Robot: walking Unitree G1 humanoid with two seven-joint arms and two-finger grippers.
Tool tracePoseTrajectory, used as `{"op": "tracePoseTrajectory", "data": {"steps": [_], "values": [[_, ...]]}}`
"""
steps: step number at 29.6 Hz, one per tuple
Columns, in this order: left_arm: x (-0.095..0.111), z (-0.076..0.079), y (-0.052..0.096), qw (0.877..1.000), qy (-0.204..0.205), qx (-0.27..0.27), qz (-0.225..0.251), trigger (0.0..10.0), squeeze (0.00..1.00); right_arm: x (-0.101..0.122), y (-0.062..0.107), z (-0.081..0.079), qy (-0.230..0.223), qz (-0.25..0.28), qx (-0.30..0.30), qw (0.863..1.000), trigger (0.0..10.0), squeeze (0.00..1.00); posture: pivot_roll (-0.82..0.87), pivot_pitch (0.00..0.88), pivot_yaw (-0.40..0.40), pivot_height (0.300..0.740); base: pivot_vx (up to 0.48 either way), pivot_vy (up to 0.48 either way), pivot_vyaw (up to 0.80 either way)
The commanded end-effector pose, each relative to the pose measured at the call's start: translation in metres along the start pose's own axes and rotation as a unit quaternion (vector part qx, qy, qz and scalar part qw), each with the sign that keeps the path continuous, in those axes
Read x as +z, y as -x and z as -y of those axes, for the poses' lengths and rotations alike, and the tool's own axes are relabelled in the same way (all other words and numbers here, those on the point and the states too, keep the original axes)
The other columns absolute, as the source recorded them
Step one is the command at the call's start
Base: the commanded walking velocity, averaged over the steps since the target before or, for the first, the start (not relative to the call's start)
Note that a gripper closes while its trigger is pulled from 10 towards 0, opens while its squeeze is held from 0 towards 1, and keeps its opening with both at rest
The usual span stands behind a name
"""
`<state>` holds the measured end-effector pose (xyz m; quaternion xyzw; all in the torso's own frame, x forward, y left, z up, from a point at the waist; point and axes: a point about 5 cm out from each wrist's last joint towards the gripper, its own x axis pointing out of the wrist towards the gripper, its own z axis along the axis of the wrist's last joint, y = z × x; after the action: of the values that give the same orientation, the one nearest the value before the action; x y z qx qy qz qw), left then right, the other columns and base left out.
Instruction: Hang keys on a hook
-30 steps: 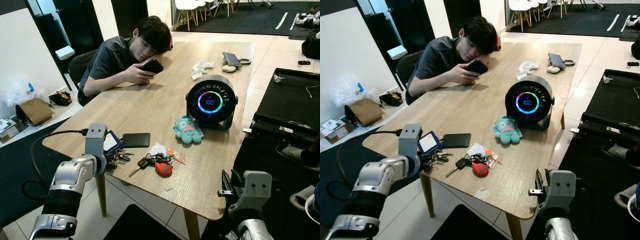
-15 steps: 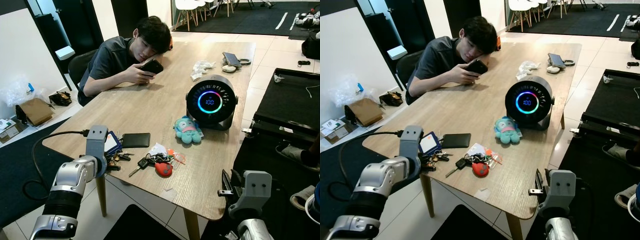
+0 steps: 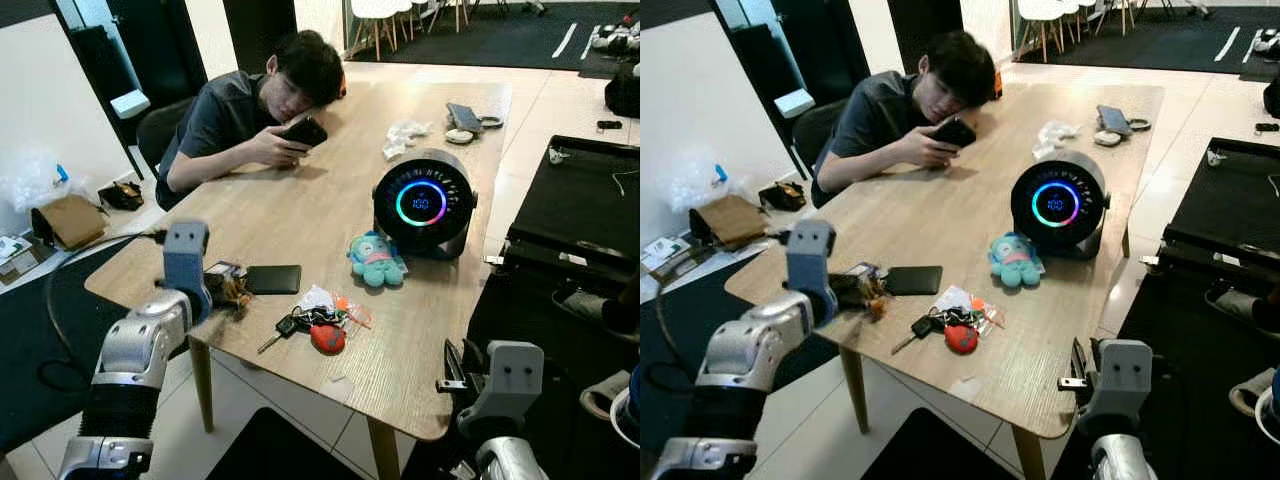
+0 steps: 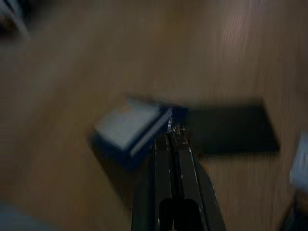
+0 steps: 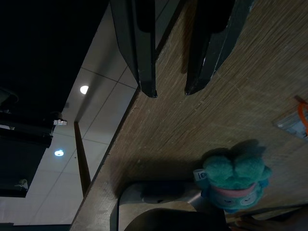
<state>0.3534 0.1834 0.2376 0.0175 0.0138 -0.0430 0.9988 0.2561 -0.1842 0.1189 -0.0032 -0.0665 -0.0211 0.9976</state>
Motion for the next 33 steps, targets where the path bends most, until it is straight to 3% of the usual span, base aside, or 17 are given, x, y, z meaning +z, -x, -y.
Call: {"op": "tracePoseTrajectory", "data": {"steps": [1, 6, 9, 10, 11, 12, 13, 15, 16, 18, 20, 23, 33], "values": [[0.043, 0.005, 0.008, 0.992, -0.044, 0.034, 0.114, 10.0, 0.0, -0.004, -0.001, -0.005, -0.005, -0.013, 0.01, 1.0, 10.0, 0.0, -0.02, 0.188, 0.167, 0.74, 0.0, 0.0, 0.0], [0.054, 0.007, 0.009, 0.987, -0.073, 0.047, 0.136, 10.0, 0.0, -0.004, -0.002, -0.005, -0.005, -0.012, 0.011, 1.0, 10.0, 0.0, -0.02, 0.188, 0.167, 0.74, 0.0, 0.0, 0.0], [0.074, 0.01, 0.015, 0.972, -0.114, 0.075, 0.192, 10.0, 0.0, -0.003, -0.004, -0.006, -0.005, -0.01, 0.012, 1.0, 10.0, 0.0, -0.02, 0.174, 0.16, 0.74, 0.0, 0.0, 0.0], [0.074, 0.01, 0.015, 0.972, -0.114, 0.075, 0.192, 10.0, 0.0, -0.003, -0.004, -0.006, -0.005, -0.01, 0.012, 1.0, 10.0, 0.0, -0.02, 0.174, 0.16, 0.74, 0.0, 0.0, 0.0], [0.084, 0.007, 0.018, 0.964, -0.112, 0.097, 0.219, 10.0, 0.0, -0.002, -0.006, -0.006, -0.005, -0.007, 0.013, 1.0, 10.0, 0.0, -0.02, 0.17, 0.159, 0.74, 0.0, 0.0, 0.0], [0.09, -0.001, 0.019, 0.962, -0.078, 0.124, 0.23, 10.0, 0.0, -0.001, -0.008, -0.007, -0.006, -0.004, 0.015, 1.0, 10.0, 0.0, -0.02, 0.168, 0.158, 0.74, 0.0, 0.0, 0.0], [0.09, -0.001, 0.019, 0.962, -0.078, 0.124, 0.23, 10.0, 0.0, -0.001, -0.008, -0.007, -0.006, -0.004, 0.015, 1.0, 10.0, 0.0, -0.02, 0.168, 0.158, 0.74, 0.0, 0.0, 0.0], [0.092, -0.016, 0.02, 0.961, -0.017, 0.155, 0.229, 10.0, 0.0, 0.001, -0.009, -0.008, -0.007, 0.0, 0.016, 1.0, 10.0, 0.0, -0.02, 0.167, 0.158, 0.74, 0.0, 0.0, 0.0], [0.092, -0.016, 0.02, 0.961, -0.017, 0.155, 0.229, 10.0, 0.0, 0.001, -0.009, -0.008, -0.007, 0.0, 0.016, 1.0, 10.0, 0.0, -0.02, 0.167, 0.158, 0.74, 0.0, 0.0, 0.0], [0.09, -0.025, 0.019, 0.961, 0.03, 0.162, 0.222, 10.0, 0.0, 0.001, -0.01, -0.008, -0.007, 0.002, 0.017, 1.0, 10.0, 0.0, -0.02, 0.164, 0.154, 0.74, 0.0, 0.0, 0.0], [0.089, -0.027, 0.019, 0.961, 0.045, 0.162, 0.22, 10.0, 0.0, 0.001, -0.011, -0.007, -0.007, 0.002, 0.017, 1.0, 10.0, 0.0, -0.02, 0.163, 0.152, 0.74, 0.0, 0.0, 0.0], [0.093, -0.039, 0.02, 0.952, 0.116, 0.174, 0.222, 10.0, 0.0, 0.002, -0.014, -0.009, -0.009, 0.005, 0.02, 1.0, 10.0, 0.0, -0.01, 0.159, 0.148, 0.74, 0.0, 0.0, 0.0], [0.103, -0.057, 0.024, 0.942, 0.103, 0.212, 0.238, 10.0, 0.0, 0.002, -0.017, -0.011, -0.01, 0.006, 0.027, 1.0, 10.0, 0.0, -0.01, 0.152, 0.139, 0.74, 0.0, 0.0, 0.0]]}}
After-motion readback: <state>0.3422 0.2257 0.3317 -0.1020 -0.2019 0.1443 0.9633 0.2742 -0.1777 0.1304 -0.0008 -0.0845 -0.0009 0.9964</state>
